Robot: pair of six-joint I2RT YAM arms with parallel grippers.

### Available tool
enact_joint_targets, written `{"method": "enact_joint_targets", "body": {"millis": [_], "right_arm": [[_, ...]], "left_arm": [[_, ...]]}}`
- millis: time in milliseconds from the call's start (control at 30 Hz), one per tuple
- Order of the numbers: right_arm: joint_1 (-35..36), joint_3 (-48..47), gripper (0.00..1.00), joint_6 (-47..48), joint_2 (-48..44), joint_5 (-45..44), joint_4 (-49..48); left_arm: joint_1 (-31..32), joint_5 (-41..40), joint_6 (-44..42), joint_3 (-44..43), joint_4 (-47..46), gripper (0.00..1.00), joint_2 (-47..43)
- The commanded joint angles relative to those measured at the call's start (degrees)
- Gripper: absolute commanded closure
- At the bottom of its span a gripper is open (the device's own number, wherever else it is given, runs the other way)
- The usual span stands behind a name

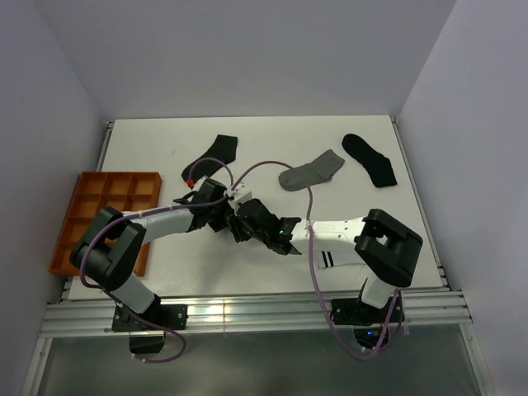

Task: Roll the socks
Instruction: Roll the sock at the center of the board.

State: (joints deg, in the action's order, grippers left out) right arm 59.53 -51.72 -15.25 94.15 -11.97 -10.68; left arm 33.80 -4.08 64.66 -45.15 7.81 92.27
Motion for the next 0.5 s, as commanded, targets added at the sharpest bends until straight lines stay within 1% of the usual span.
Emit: {"method": "enact_joint_targets", "body": {"millis": [0,200,333,467], "right_arm": [[0.9,0.2,0.51,2.8,2.4,-4.2,-4.5],[1.6,-1.4,0.55,2.9,7.9,-4.0,-2.8],[1.6,-1.3,0.55,2.2,9.5,-5.1,-0.5],[1.6,-1.7,0.55,2.4,10.5,-3.5,3.5]], "left_arm": [[0.6,0.3,-2.6,3.0,11.2,0.53,3.5],[0.6,1.0,-1.7,4.0,10.7,0.53,3.3],[0.5,0.4,-1.1,4.5,11.1,0.53,2.6],[-0.1,0.3,0.3,5.6,10.8,0.53,1.8]]}}
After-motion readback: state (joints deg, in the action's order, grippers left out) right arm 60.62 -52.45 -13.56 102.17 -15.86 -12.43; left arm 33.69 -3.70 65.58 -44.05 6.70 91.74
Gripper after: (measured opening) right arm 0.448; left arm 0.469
